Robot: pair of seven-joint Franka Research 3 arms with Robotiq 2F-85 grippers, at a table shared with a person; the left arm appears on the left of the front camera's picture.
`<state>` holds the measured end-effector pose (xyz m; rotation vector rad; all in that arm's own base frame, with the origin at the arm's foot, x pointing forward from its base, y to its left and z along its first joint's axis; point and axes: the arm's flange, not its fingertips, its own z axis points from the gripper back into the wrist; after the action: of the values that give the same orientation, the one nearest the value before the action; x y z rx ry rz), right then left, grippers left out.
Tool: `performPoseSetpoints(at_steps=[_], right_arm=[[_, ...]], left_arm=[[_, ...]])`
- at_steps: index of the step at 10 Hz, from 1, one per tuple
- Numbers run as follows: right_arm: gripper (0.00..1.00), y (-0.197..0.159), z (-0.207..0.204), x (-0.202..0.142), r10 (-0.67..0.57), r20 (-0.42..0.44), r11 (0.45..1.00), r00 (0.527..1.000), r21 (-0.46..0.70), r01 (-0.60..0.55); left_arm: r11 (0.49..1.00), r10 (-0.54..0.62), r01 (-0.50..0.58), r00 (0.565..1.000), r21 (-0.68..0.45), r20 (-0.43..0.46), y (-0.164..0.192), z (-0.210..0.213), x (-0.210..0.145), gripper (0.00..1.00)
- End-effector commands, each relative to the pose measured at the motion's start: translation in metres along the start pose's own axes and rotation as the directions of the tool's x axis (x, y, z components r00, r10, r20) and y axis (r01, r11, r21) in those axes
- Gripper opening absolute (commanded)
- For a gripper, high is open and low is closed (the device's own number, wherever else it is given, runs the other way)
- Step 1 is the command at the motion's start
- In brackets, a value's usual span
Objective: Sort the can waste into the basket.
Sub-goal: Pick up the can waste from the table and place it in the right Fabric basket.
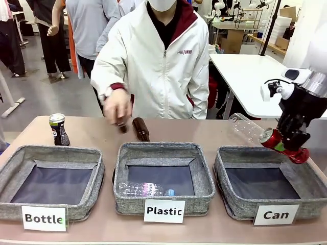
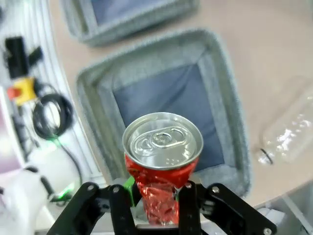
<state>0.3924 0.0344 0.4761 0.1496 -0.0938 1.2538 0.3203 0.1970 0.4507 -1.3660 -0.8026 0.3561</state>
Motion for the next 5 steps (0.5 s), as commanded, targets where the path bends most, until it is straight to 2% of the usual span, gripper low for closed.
performPoseSetpoints(at_steps=[1, 3, 5], right_arm=[[0.24, 0.007, -0.004, 0.003, 0.012, -0.034, 0.999, 0.999, -0.039, -0.014], [0.24, 0.004, -0.008, 0.003, 0.010, -0.035, 0.999, 0.999, -0.033, -0.011], [0.24, -0.002, -0.010, 0.002, 0.002, -0.030, 0.999, 1.000, -0.034, -0.003]], left_arm=[[1.000, -0.014, 0.014, 1.000, -0.014, -0.001, 0.000, 0.001, 0.000, 1.00], [1.000, 0.000, 0.000, 1.000, 0.000, 0.000, 0.000, 0.000, 0.000, 1.00], [0.990, -0.123, 0.129, 0.988, -0.063, 0.098, -0.064, 0.073, 0.042, 1.00]])
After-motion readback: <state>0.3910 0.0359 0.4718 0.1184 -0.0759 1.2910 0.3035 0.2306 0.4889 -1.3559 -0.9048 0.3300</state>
